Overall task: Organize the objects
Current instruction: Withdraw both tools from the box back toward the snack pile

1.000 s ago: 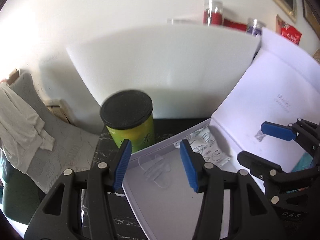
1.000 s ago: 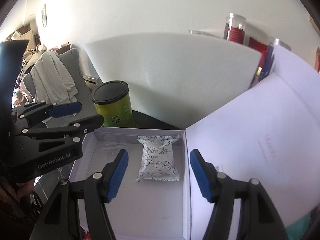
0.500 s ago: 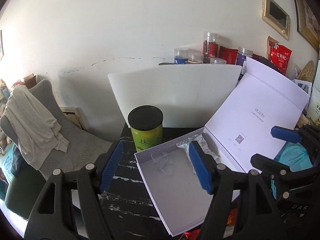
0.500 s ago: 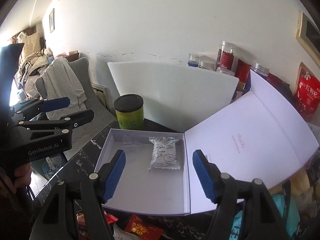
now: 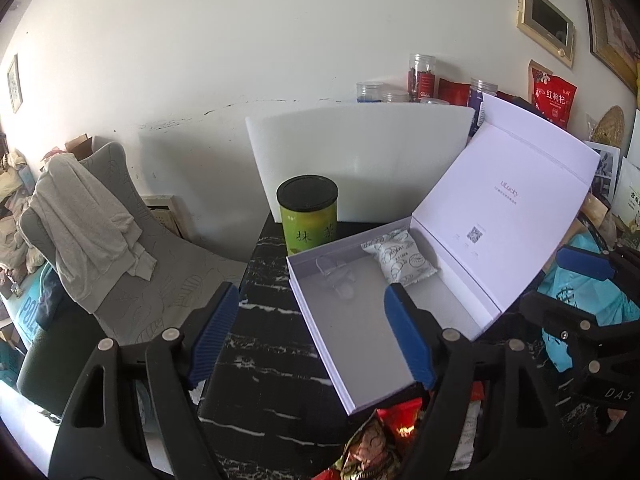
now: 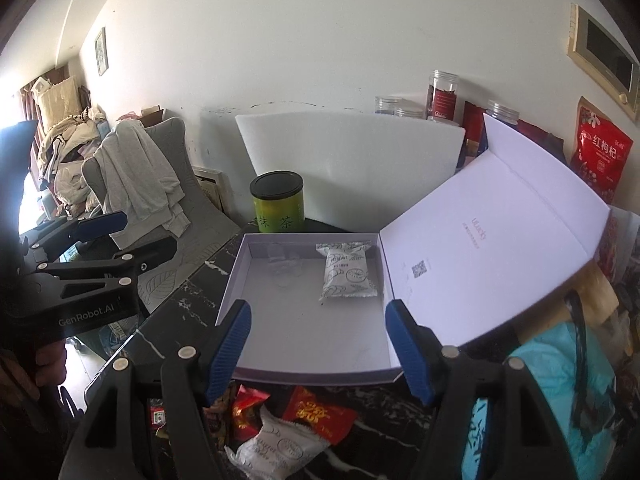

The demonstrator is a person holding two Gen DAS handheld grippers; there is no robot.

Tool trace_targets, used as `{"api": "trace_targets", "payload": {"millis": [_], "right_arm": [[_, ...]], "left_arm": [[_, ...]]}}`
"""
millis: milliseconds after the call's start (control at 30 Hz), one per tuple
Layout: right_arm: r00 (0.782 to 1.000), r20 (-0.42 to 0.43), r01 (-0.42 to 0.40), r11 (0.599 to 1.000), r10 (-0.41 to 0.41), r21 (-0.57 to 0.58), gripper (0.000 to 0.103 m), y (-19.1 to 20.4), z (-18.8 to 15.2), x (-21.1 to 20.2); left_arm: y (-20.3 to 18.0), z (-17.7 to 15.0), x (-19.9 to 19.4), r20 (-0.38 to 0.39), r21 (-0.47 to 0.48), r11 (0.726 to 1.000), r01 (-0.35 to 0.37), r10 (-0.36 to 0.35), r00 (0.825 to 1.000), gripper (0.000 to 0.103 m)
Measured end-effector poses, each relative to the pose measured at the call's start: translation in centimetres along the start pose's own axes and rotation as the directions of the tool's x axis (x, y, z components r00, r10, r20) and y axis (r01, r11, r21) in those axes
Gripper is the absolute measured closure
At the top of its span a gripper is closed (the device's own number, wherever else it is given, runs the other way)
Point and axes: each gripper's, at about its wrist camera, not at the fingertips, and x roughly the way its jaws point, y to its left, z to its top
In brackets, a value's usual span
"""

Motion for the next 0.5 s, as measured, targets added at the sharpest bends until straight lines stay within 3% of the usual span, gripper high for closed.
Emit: {"api": "trace_targets", "payload": {"millis": [500], "right_arm": [[1.000, -0.002, -0.023, 1.000, 0.023, 0.001, 0.029, 2.2, -3.9, -3.1]], "left_arm": [[0.6, -4.7, -3.7, -0.020, -0.010, 1.000, -0.010, 0.009, 1.000, 0.026]]}}
